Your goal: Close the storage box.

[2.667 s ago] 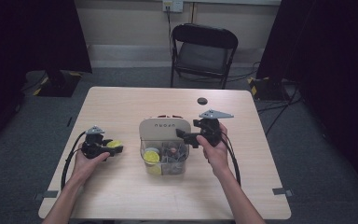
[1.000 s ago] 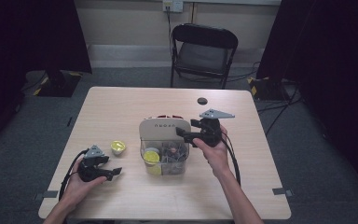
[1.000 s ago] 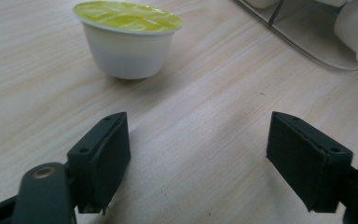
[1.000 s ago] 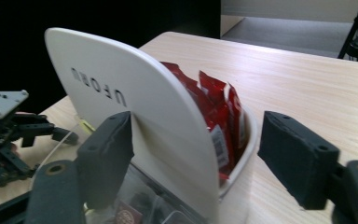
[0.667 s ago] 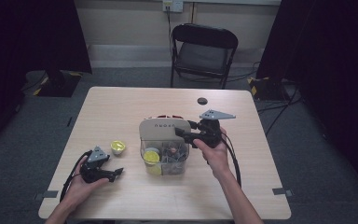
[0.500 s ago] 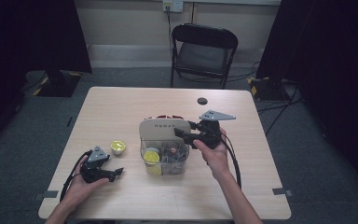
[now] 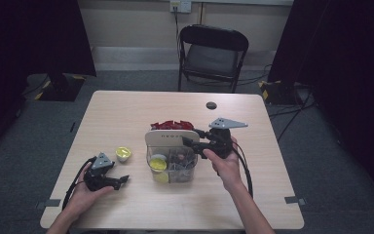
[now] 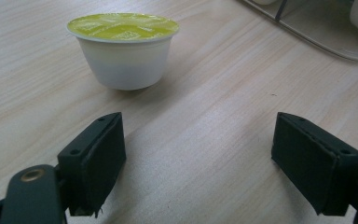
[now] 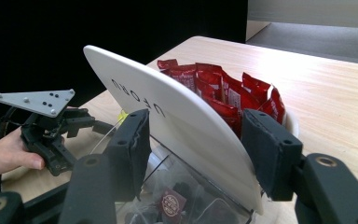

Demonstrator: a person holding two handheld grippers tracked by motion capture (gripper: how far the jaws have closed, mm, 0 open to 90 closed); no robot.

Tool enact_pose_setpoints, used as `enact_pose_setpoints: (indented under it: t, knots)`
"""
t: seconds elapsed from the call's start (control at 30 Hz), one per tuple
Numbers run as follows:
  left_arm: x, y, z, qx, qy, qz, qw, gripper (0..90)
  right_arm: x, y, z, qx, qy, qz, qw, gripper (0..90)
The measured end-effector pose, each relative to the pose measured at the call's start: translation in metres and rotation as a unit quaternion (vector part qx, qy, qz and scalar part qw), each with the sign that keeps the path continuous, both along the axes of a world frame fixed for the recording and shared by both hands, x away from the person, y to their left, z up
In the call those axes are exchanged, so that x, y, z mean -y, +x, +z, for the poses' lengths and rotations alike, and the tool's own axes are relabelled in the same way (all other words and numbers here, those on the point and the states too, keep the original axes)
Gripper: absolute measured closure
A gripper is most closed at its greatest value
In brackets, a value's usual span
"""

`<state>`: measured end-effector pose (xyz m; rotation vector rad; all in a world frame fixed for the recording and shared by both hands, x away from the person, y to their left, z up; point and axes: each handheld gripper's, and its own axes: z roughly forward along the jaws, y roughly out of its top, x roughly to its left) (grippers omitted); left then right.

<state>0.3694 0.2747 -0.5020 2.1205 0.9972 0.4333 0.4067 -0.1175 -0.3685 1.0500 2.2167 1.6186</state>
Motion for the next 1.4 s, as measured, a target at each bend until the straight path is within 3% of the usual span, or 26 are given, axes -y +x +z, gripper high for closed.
enact_pose_setpoints:
  t: [0.6,1.17,1.4]
  knots:
    - [-0.001,0.001,0.0,0.0,0.004,-0.003,1.0,16.6,0.0,-0.009,-0.005,-0.008,-0.008,0.007,0.9999,40.0]
    - [-0.001,0.001,0.001,-0.001,0.008,-0.006,0.9999,16.4,0.005,-0.028,-0.015,0.007,-0.031,-0.003,0.9995,26.1]
    - [-0.001,0.001,0.001,-0.001,0.008,-0.005,1.0,16.4,0.01,-0.032,-0.02,-0.005,-0.035,-0.02,0.9992,17.3]
